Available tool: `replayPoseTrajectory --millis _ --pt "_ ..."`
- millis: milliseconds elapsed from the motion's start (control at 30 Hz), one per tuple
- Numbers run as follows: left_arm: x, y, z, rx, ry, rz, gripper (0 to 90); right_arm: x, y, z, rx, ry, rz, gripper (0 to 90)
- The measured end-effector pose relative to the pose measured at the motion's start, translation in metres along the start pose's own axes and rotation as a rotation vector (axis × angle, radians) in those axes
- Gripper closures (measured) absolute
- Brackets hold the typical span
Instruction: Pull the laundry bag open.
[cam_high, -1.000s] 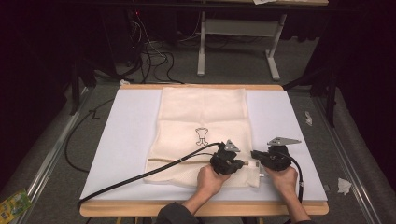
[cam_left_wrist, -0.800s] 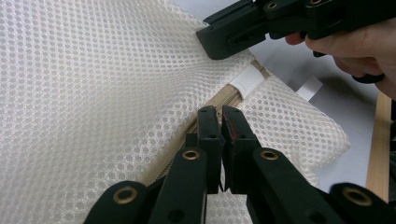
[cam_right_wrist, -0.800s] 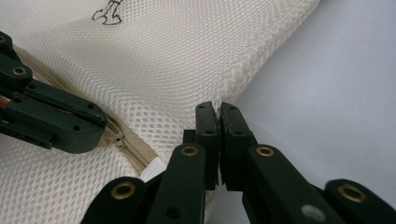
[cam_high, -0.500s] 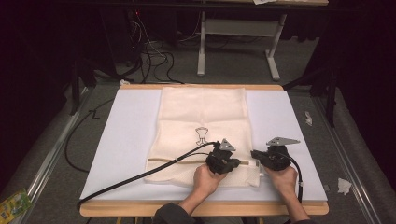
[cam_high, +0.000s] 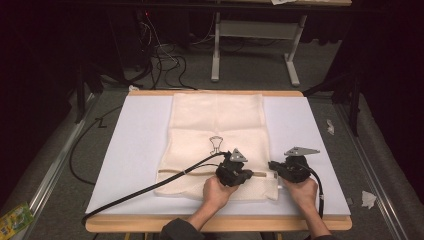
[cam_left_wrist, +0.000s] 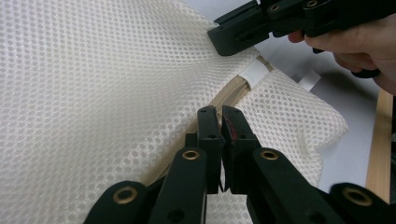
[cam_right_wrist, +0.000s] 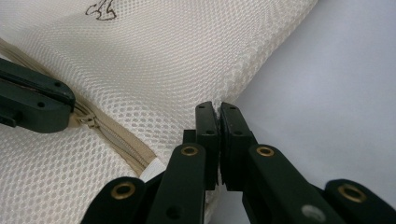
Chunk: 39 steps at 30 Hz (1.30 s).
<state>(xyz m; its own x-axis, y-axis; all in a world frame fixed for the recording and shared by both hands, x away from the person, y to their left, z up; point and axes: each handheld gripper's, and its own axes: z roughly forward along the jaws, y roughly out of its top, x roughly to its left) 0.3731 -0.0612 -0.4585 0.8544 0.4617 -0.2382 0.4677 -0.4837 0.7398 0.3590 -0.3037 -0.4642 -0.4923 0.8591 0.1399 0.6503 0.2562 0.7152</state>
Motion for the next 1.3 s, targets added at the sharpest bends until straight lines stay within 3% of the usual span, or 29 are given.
replayPoseTrajectory --millis 1300 --pt "0.013 -0.007 -0.026 -0.039 -0.015 -0.039 87.1 0.0 0.001 0.005 -0.006 -0.001 -0.01 88.6"
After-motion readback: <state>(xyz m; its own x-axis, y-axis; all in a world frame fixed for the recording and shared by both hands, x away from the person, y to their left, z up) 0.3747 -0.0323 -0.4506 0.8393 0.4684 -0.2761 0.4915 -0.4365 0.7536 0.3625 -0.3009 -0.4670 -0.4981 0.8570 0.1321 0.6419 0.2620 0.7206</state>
